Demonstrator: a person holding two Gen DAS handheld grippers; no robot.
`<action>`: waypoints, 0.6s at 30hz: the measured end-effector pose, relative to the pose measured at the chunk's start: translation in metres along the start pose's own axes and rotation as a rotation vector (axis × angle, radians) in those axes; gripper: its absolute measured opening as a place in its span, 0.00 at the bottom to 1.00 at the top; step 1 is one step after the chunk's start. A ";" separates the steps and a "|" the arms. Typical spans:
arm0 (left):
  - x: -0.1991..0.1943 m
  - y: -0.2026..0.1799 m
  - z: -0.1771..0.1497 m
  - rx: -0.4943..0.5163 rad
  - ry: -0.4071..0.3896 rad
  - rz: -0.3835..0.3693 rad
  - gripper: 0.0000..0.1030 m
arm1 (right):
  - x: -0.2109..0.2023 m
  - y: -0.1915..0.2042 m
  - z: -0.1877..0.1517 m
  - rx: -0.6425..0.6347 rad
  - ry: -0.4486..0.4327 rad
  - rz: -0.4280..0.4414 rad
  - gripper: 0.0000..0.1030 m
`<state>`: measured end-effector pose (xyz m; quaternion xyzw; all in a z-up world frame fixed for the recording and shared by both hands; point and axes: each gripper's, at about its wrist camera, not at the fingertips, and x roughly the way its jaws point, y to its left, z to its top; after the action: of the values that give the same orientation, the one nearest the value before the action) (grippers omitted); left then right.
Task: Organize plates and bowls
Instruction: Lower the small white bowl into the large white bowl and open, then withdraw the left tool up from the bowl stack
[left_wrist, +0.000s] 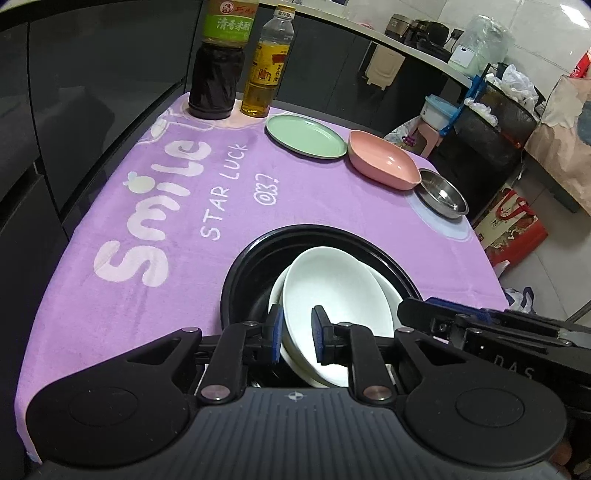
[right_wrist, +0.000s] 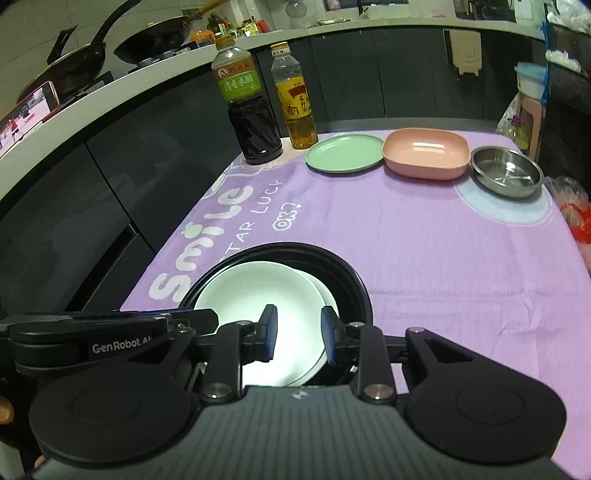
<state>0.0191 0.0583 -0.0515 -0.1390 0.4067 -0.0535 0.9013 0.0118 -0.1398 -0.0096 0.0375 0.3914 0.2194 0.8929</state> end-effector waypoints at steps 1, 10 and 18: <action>0.000 0.000 0.000 -0.001 0.002 -0.001 0.14 | 0.001 -0.001 -0.001 0.004 0.003 -0.001 0.19; -0.018 0.000 0.001 0.005 -0.063 -0.016 0.14 | 0.000 -0.008 0.000 0.031 -0.001 -0.001 0.20; -0.025 0.002 0.009 -0.004 -0.104 -0.001 0.14 | 0.000 -0.013 0.000 0.052 -0.008 -0.001 0.20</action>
<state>0.0095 0.0674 -0.0286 -0.1437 0.3593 -0.0458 0.9210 0.0163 -0.1521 -0.0126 0.0613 0.3931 0.2089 0.8934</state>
